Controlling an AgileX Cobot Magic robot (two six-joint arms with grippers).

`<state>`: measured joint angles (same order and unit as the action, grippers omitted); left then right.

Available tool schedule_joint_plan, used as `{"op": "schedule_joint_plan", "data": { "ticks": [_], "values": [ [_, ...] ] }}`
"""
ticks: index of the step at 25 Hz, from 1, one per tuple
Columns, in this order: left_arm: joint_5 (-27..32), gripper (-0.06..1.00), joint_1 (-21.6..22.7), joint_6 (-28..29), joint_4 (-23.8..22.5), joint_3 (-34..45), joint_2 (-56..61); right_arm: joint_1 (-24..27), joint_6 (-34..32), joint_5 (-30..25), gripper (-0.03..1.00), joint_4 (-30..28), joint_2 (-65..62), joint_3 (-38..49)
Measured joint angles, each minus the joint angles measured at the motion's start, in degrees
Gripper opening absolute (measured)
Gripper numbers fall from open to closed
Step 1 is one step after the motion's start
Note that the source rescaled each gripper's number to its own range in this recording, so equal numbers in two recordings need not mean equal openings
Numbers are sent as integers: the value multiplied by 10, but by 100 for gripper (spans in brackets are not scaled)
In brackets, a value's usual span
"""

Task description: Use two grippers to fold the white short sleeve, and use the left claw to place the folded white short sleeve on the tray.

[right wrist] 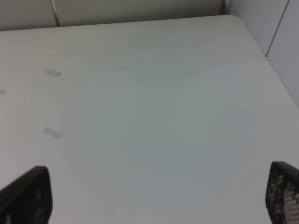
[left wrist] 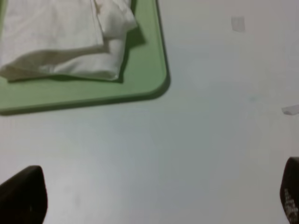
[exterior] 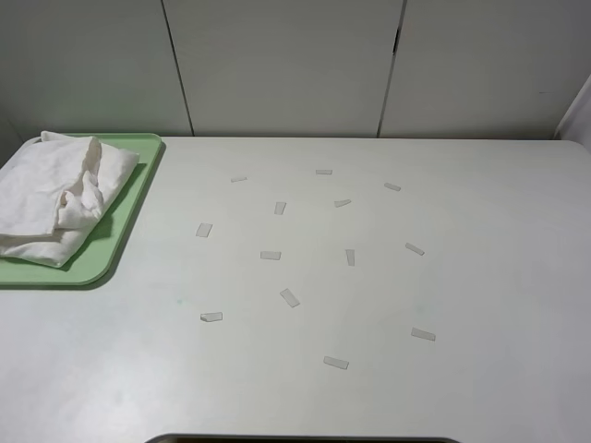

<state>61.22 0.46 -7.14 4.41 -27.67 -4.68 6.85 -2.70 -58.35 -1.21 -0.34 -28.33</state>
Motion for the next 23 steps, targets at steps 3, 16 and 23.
{"op": "schedule_joint_plan", "data": {
  "ticks": [3,16,23],
  "values": [
    [-1,100,0,0,0,0,43,0,0,0,100,0,0,0],
    [1,100,0,0,0,0,51,0,0,-1,100,0,0,0],
    [1,100,0,0,0,0,51,0,0,-1,100,0,0,0]
  ]
}}
